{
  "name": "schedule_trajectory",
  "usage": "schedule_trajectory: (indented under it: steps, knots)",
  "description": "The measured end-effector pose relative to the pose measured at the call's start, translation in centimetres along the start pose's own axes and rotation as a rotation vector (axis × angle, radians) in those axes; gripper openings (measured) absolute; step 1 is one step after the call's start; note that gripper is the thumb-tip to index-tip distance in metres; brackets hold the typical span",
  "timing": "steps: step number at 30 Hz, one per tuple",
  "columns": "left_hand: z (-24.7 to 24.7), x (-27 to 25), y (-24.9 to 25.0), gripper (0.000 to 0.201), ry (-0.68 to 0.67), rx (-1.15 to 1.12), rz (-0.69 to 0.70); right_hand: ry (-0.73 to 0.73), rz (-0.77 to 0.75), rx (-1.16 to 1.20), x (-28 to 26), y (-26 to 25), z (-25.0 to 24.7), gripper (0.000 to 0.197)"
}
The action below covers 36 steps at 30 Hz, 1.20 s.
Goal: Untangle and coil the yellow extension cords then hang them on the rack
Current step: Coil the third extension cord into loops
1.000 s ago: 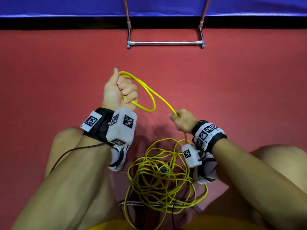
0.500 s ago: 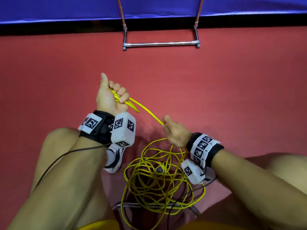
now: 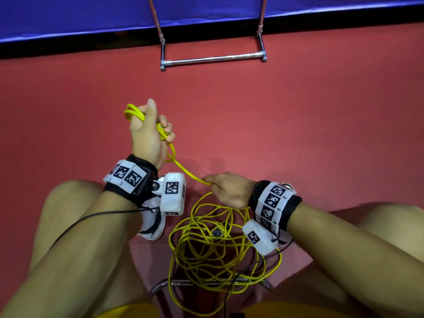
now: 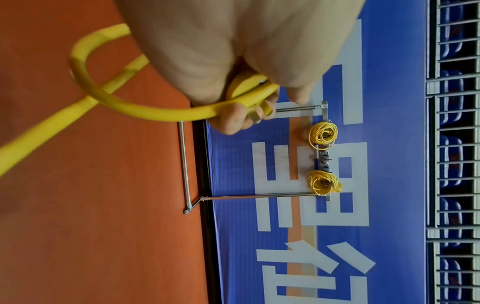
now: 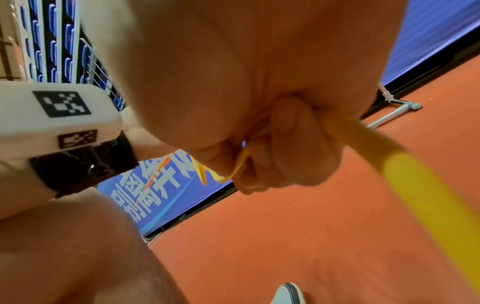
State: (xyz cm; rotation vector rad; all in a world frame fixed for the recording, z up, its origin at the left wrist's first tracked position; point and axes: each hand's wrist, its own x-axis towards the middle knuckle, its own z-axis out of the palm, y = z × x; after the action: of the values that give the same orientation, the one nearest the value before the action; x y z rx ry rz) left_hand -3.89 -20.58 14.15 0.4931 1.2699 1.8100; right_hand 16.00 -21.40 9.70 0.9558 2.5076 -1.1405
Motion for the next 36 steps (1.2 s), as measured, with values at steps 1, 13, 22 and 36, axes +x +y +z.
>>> schedule_trajectory:
  steps: [1,13,22,36]
  knots:
    - [0.0,0.0,-0.1,0.020,-0.013,0.015,0.002,0.045,-0.009,-0.005,0.4,0.2,0.1,0.034]
    - [0.9,-1.7,-1.0,0.006,-0.284,0.142,-0.123,0.298,0.003,0.115,1.1,0.6,0.4,0.025]
    - [1.0,-1.8,-1.1,0.007,-0.289,0.101,-0.167,0.268,-0.081,0.114,1.0,0.1,0.0,0.038]
    - [-0.5,-3.2,-3.9,0.020,-0.669,1.058,-0.077,0.616,-0.294,0.235,1.4,1.0,0.3,0.042]
